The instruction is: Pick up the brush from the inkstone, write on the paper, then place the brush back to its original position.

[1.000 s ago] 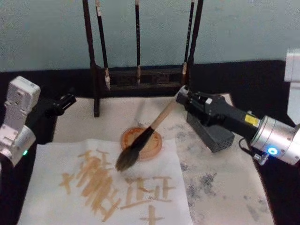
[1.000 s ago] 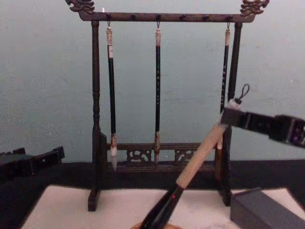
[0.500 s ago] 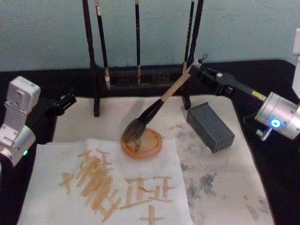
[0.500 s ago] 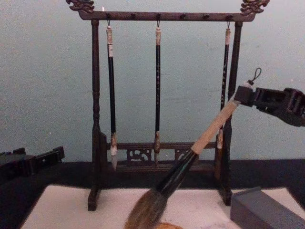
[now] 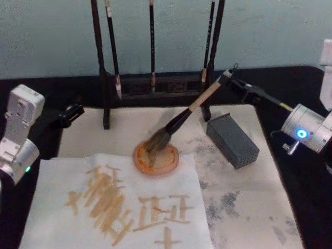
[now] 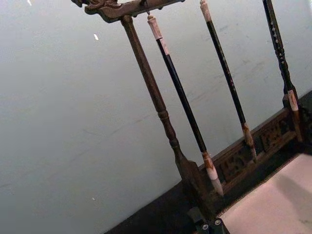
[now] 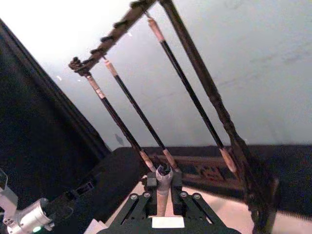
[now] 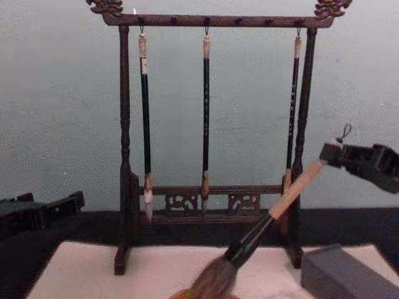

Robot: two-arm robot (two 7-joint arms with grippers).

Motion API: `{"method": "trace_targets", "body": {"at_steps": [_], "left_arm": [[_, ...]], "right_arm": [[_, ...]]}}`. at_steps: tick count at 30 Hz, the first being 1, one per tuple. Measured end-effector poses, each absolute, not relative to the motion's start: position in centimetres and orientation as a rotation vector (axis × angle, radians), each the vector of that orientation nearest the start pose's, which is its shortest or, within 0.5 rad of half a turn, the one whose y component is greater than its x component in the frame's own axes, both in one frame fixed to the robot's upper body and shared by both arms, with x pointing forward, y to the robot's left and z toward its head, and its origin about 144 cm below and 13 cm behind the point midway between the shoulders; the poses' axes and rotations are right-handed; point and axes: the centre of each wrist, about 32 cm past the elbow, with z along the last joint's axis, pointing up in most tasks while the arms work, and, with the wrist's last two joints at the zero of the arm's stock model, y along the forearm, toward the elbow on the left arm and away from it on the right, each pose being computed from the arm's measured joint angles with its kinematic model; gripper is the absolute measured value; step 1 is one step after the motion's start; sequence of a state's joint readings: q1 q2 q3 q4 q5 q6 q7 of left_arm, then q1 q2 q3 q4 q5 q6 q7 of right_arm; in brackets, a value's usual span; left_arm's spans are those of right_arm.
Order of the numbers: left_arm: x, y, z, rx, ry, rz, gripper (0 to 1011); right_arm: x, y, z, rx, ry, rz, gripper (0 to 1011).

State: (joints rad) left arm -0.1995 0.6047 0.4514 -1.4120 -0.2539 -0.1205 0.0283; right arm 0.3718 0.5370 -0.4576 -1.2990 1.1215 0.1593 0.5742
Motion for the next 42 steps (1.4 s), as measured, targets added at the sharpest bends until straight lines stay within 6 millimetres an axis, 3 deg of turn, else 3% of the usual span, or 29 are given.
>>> {"method": "trace_targets", "body": {"at_steps": [19, 42], "left_arm": [[48.9, 31.0, 114.0, 0.304, -0.285, 1.248, 1002], [48.9, 31.0, 114.0, 0.304, -0.285, 1.248, 1002]], "right_arm": [[53.4, -30.7, 114.3, 0.278, 0.661, -0.792, 170], [52.8, -31.0, 114.3, 0.271, 0.73, -0.842, 170]]}}
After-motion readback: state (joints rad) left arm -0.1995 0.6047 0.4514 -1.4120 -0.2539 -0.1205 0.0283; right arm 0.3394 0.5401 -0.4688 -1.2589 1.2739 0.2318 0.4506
